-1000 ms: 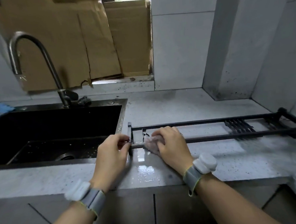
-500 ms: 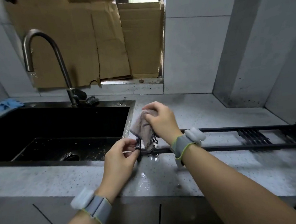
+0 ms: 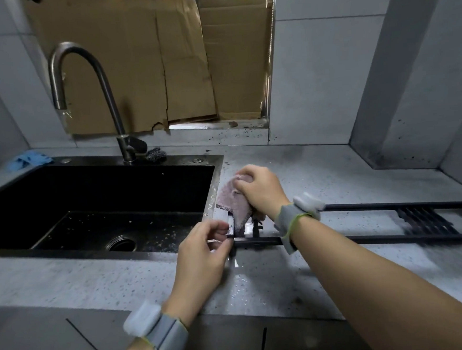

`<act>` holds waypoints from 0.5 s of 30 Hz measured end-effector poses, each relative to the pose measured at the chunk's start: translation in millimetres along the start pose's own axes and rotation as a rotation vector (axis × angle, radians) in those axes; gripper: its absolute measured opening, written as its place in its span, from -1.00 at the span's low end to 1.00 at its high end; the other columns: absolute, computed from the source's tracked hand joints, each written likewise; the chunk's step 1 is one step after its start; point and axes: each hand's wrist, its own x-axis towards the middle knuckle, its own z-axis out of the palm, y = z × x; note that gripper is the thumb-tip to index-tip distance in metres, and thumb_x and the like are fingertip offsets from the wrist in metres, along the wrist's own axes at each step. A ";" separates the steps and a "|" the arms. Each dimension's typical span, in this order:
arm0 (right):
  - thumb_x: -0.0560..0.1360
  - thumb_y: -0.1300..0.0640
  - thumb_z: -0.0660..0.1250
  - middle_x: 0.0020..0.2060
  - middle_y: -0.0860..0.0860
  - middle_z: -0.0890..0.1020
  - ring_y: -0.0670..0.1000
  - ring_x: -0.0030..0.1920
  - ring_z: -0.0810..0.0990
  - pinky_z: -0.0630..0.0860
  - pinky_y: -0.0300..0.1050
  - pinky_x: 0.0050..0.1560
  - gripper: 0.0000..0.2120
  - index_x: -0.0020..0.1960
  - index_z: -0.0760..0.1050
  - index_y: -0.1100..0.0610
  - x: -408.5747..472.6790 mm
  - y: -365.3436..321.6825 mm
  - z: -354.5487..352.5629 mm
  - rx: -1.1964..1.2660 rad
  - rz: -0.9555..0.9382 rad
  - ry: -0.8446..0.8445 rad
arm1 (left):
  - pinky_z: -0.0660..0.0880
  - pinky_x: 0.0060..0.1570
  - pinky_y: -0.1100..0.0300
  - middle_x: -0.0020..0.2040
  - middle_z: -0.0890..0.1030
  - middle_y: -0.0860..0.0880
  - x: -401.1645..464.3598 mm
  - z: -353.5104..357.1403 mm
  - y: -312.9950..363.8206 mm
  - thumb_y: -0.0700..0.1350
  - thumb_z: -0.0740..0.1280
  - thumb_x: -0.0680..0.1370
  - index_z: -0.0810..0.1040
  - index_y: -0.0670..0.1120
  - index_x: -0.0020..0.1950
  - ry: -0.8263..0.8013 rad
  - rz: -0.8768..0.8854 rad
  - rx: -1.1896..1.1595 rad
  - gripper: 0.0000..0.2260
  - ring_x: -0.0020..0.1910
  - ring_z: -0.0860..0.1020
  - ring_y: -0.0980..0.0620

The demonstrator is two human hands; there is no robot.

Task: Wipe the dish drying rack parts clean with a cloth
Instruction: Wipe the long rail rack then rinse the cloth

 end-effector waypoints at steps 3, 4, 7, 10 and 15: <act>0.49 0.18 0.39 -0.06 -0.11 0.63 -0.11 0.01 0.56 0.42 -0.29 0.03 -0.85 0.04 0.64 0.04 -41.0 -4.8 -8.3 0.062 -0.224 -0.084 | 0.58 -0.09 0.24 -0.16 0.67 0.01 0.0 -1.4 -1.0 -0.45 0.36 0.46 0.58 -0.02 0.03 0.002 -0.108 -0.135 -0.65 -0.15 0.65 0.10; 0.50 0.14 0.41 -0.03 -0.10 0.58 -0.11 0.04 0.53 0.41 -0.29 0.09 -0.85 0.07 0.64 0.03 -55.7 -2.2 -5.6 0.003 -0.281 -0.159 | 0.59 -0.08 0.22 -0.16 0.68 -0.01 0.2 -2.4 -2.1 -0.49 0.31 0.45 0.57 -0.04 0.05 0.005 -0.142 -0.182 -0.62 -0.15 0.66 0.07; 0.50 0.07 0.45 0.02 -0.08 0.43 -0.13 0.05 0.45 0.37 -0.34 0.17 -0.76 0.16 0.59 0.02 -76.0 10.7 2.2 -0.061 -0.356 -0.219 | 0.61 -0.05 0.17 -0.16 0.69 -0.06 1.9 -5.2 -3.8 -0.56 0.17 0.42 0.54 -0.12 0.08 0.008 -0.200 -0.262 -0.57 -0.16 0.67 -0.01; 0.51 0.06 0.43 -0.02 -0.05 0.45 -0.07 -0.01 0.50 0.49 -0.14 0.10 -0.80 0.13 0.59 0.05 -77.1 9.5 4.3 -0.088 -0.372 -0.182 | 0.60 -0.07 0.19 -0.19 0.67 -0.06 4.7 -4.9 2.0 -0.57 0.14 0.41 0.53 -0.14 0.06 0.009 -0.224 -0.259 -0.57 -0.19 0.66 0.02; 0.53 0.21 0.35 0.00 0.08 0.54 0.12 -0.01 0.45 0.48 0.02 0.01 -0.92 -0.02 0.60 0.17 -88.5 7.0 10.1 -0.299 -0.761 -0.058 | 0.60 -0.10 0.15 -0.17 0.69 -0.12 5.7 -9.3 4.9 -0.59 0.11 0.41 0.53 -0.18 0.07 -0.011 -0.269 -0.299 -0.56 -0.19 0.68 0.01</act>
